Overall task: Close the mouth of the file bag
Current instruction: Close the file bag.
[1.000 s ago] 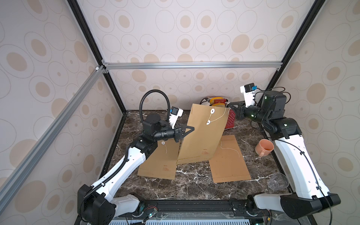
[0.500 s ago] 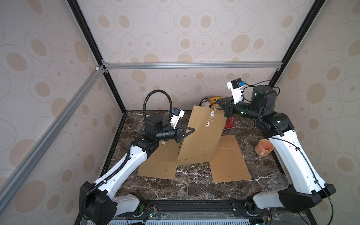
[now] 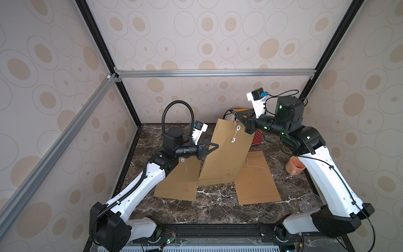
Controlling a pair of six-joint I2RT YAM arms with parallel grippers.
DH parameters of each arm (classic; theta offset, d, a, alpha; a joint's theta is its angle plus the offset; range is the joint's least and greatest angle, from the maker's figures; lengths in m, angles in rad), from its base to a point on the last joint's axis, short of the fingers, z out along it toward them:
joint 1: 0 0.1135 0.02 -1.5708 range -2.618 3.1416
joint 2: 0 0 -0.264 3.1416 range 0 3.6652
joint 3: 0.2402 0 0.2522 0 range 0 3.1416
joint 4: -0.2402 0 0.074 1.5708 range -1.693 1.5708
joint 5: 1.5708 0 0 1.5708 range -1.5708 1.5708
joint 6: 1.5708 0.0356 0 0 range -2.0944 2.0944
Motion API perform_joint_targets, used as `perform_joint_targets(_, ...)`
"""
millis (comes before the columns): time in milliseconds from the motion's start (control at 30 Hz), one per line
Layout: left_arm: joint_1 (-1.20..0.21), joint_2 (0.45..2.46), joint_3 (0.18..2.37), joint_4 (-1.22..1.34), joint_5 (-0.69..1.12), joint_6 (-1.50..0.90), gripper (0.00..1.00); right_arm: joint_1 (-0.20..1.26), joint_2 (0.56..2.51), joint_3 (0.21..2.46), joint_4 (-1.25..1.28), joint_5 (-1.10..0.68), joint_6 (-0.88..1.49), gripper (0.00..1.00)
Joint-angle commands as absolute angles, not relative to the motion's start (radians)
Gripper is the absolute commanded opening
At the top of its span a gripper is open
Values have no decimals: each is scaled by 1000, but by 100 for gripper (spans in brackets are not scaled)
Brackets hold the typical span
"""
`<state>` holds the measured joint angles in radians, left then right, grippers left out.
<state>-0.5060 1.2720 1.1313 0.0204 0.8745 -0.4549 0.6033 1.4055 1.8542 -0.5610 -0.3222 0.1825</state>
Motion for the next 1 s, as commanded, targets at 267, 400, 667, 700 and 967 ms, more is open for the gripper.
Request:
perform_joint_targets(267,-510,1281,1182,34,897,-439,0,718,1425,1844,-529,-290,164,0)
perform_joint_targets(400,-509,1284,1182,38,900,-443,0,777,1421,1805,-502,-267,161,0)
perform_joint_targets(667,-509,1285,1180,43,903,-448,0,848,1448,1780,-478,-269,170,0)
perform_joint_targets(700,-509,1287,1181,43,904,-448,0,856,1452,1778,-474,-269,170,0)
perform_joint_targets(967,-510,1285,1179,43,904,-449,0,884,1467,1770,-488,-258,167,0)
